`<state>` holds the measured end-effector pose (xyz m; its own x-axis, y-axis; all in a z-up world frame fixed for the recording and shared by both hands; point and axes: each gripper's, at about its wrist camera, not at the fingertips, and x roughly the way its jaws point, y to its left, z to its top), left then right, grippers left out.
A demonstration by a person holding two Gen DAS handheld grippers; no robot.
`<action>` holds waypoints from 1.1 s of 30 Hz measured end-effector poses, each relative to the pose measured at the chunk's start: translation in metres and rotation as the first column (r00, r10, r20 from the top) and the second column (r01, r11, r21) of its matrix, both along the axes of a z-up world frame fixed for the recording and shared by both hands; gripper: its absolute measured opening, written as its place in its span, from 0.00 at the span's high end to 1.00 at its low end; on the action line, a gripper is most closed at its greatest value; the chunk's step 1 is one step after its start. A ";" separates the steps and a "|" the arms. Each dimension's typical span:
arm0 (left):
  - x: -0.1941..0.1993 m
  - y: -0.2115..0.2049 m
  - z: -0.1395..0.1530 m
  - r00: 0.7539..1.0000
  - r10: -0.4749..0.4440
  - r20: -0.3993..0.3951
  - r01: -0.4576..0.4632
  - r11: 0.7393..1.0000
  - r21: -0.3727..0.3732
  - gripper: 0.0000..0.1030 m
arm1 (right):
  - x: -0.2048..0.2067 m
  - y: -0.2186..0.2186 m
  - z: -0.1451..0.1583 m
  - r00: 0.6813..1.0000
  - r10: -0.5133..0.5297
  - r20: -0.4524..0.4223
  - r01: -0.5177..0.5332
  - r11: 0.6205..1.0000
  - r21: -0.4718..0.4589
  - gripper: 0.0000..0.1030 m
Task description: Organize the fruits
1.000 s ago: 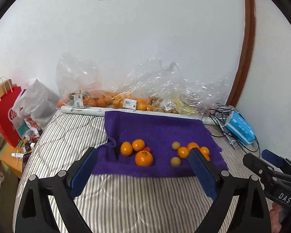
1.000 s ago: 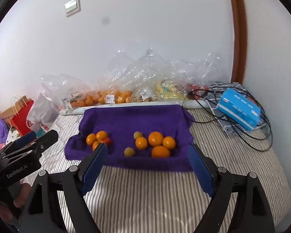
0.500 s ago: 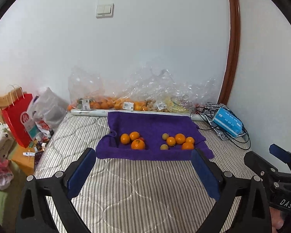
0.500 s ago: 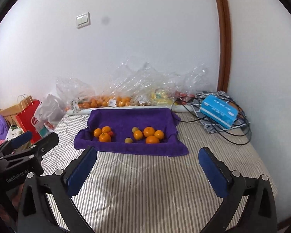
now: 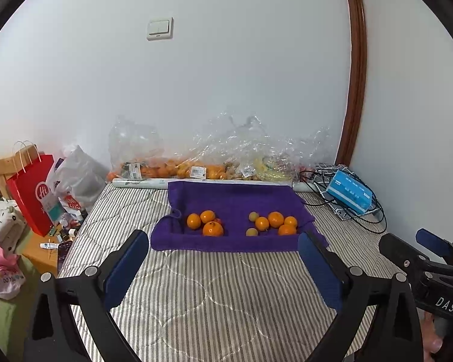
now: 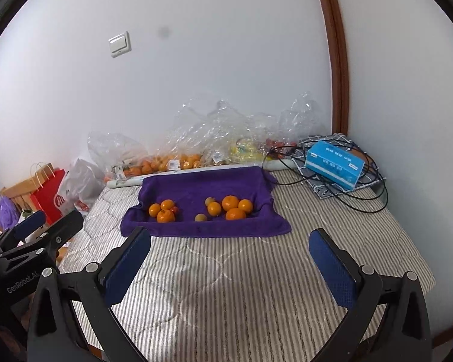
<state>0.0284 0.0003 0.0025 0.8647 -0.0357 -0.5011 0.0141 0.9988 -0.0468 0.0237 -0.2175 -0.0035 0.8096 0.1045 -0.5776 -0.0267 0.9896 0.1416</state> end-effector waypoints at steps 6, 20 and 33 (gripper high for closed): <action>0.001 0.002 -0.002 1.000 0.001 -0.011 -0.001 1.000 -0.005 0.03 | -0.002 0.002 -0.001 1.000 -0.008 -0.002 0.008 1.000 -0.021 0.00; -0.001 0.001 -0.003 1.000 -0.008 -0.012 0.008 1.000 0.001 0.03 | -0.005 0.003 -0.001 1.000 -0.003 0.009 0.004 0.999 -0.044 0.00; -0.002 0.002 -0.002 1.000 -0.006 -0.012 0.006 1.000 0.002 0.03 | -0.004 0.005 0.000 1.000 0.008 0.012 -0.008 0.999 -0.053 0.00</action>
